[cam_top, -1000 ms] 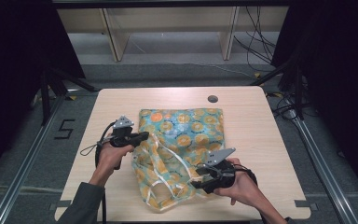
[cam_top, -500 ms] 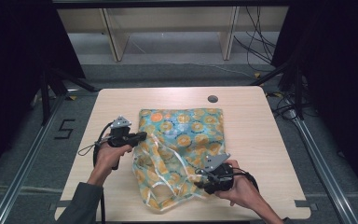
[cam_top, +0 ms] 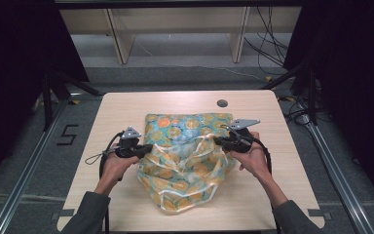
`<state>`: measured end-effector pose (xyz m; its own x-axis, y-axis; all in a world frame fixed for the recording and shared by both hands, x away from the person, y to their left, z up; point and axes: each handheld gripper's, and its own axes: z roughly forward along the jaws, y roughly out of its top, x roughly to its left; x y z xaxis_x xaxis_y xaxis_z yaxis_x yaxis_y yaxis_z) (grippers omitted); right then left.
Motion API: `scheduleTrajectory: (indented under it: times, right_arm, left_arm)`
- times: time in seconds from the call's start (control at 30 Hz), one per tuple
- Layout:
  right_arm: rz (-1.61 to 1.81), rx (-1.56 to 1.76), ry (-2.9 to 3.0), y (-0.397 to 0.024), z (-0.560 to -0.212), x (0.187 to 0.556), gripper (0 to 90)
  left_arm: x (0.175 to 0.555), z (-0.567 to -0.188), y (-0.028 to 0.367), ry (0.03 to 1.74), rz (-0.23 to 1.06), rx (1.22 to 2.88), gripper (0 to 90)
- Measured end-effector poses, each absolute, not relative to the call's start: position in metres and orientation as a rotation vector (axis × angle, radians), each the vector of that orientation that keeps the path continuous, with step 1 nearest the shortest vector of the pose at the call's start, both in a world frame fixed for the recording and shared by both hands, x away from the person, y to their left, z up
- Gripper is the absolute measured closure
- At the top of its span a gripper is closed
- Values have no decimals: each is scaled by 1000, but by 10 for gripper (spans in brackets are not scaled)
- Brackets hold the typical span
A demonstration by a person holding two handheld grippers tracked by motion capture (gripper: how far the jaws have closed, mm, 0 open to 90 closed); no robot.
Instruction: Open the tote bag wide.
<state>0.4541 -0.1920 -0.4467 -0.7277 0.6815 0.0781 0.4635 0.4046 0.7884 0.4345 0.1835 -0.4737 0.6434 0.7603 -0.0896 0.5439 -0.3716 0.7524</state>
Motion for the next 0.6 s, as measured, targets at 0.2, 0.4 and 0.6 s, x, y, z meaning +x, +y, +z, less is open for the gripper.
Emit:
scheduleTrajectory:
  times: [0.2, 0.4, 0.6]
  right_arm:
    - [1163, 1086, 2405, -188, -465, 469, 895]
    - [1139, 1039, 2423, -189, -465, 470, 889]
    - [1151, 1043, 2428, -189, -464, 470, 884]
  left_arm:
    - [422, -460, 188, 1002, 387, 2086, 685]
    - [389, -406, 178, 891, 420, 2055, 433]
    - [370, -407, 137, 705, 397, 2186, 398]
